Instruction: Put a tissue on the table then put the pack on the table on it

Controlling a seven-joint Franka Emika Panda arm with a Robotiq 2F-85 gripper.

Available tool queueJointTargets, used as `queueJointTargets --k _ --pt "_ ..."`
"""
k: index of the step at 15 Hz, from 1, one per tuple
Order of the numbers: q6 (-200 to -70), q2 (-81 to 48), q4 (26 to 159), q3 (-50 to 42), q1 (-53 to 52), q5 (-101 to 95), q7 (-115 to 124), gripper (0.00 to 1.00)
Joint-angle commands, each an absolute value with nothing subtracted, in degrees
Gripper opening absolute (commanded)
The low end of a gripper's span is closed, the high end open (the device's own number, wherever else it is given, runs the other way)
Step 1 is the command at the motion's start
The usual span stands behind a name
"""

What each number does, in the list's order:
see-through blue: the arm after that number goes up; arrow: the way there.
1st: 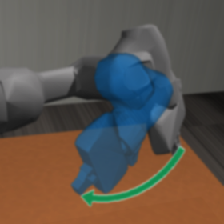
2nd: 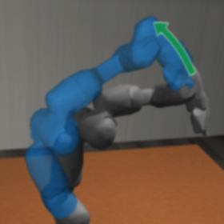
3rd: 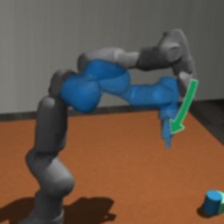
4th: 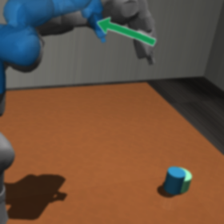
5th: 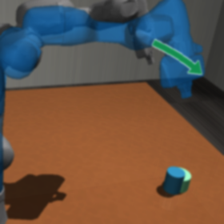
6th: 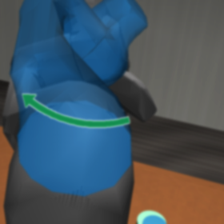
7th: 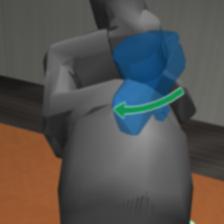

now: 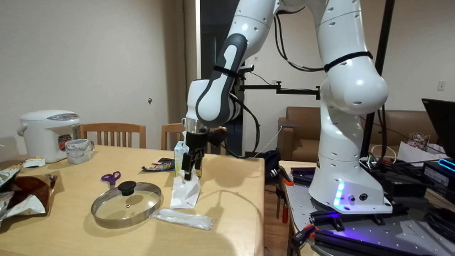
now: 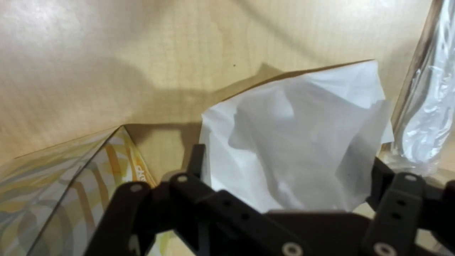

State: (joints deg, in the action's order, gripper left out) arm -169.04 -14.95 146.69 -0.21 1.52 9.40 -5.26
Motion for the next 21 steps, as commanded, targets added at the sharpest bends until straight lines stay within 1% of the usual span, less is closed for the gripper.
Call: queueJointTargets --k 1,4,6,8,10,13,21 --pt "-170.16 -9.54 150.0 -0.21 1.12 8.22 -1.15 1.0" --pt "-168.63 -3.79 151.96 -2.64 -0.9 4.25 2.74 1.0" --pt "-167.24 -0.25 152.93 -5.34 -2.34 -2.11 7.92 1.0" --pt "-165.29 2.52 153.09 -5.19 -1.54 -7.34 11.93 1.0" --pt "-163.76 4.69 153.31 -3.63 -0.46 -8.39 13.27 1.0" --pt "-162.67 6.61 153.97 -2.18 -0.99 -3.95 9.6 1.0" --pt "-163.9 5.25 154.46 -2.0 -4.5 14.75 -1.08 1.0"
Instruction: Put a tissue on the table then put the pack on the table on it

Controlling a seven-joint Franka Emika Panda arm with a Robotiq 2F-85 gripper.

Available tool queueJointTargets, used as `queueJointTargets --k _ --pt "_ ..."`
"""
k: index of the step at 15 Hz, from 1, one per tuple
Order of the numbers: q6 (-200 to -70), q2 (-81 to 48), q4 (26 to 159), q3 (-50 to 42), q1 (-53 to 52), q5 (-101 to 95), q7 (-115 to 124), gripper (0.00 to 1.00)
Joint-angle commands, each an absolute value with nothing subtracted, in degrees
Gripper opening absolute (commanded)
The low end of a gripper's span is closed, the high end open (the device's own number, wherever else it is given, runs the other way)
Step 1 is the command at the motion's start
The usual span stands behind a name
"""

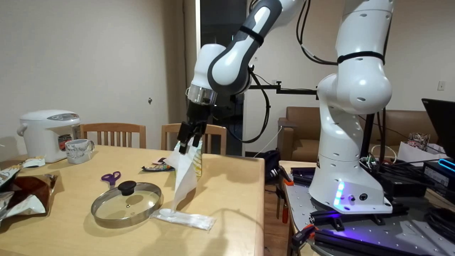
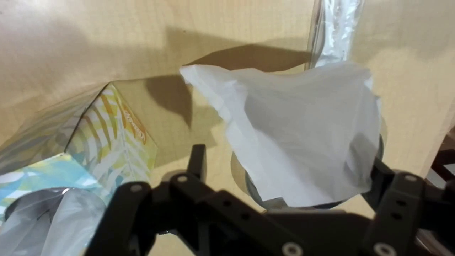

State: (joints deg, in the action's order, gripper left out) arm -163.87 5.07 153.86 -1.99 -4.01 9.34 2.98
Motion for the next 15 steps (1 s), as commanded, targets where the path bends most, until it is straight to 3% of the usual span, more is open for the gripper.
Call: queueJointTargets --k 1,6,15 --pt "-164.63 4.76 154.31 -2.29 -5.2 18.06 -3.87 1.0" --pt "-163.32 3.47 154.48 -3.82 -6.66 27.77 -13.27 1.0" --pt "-161.95 2.14 154.6 -4.81 -5.75 24.44 -13.54 1.0"
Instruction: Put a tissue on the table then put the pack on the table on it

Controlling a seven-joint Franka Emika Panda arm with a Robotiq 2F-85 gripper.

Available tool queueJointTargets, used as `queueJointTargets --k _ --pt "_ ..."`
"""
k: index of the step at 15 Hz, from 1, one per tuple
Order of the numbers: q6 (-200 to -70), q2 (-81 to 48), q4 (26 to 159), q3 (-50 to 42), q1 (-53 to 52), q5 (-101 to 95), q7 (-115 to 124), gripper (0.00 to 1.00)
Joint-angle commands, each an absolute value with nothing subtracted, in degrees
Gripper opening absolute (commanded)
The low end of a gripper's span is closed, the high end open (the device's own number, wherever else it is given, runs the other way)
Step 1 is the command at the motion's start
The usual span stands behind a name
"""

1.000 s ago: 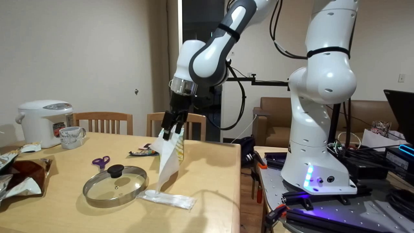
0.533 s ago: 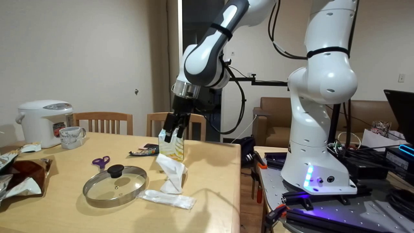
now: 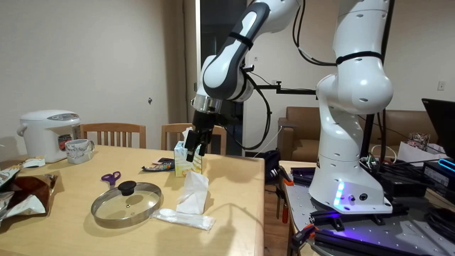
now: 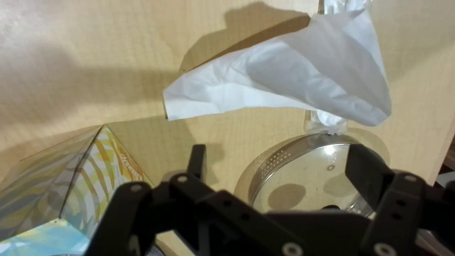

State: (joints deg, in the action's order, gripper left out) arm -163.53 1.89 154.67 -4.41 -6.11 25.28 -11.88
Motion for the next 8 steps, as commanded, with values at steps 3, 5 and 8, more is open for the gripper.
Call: queueJointTargets --k 3,5,8 --pt "-162.43 2.89 153.64 -4.63 -6.51 27.3 -17.69 1.0" --pt "-162.9 3.0 151.98 -4.42 -6.88 27.5 -19.71 1.0" --pt "-163.61 2.16 148.43 -4.23 -7.7 27.47 -23.74 1.0"
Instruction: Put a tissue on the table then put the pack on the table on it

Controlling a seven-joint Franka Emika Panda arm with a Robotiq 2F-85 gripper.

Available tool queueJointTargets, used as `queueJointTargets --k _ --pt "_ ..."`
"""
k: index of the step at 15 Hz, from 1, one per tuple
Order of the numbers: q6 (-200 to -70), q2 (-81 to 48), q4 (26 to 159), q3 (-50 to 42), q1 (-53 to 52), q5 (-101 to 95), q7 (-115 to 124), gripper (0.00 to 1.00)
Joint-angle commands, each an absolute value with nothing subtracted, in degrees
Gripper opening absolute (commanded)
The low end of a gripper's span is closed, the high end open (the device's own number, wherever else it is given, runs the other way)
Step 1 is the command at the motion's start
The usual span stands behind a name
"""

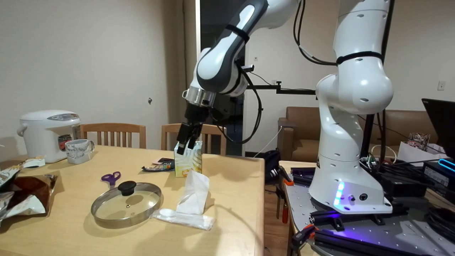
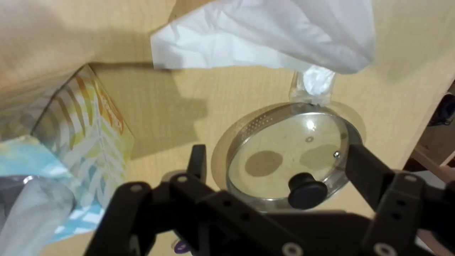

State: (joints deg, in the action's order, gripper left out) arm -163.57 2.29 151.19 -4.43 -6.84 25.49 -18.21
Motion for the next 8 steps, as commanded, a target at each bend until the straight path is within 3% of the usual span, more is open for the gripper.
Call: queueJointTargets --k 1,8 --pt "-163.47 1.78 147.11 -4.29 -8.09 28.78 -25.29 1.0" --pt "-159.77 -2.53 138.07 -3.74 -10.15 37.09 -35.77 1.0"
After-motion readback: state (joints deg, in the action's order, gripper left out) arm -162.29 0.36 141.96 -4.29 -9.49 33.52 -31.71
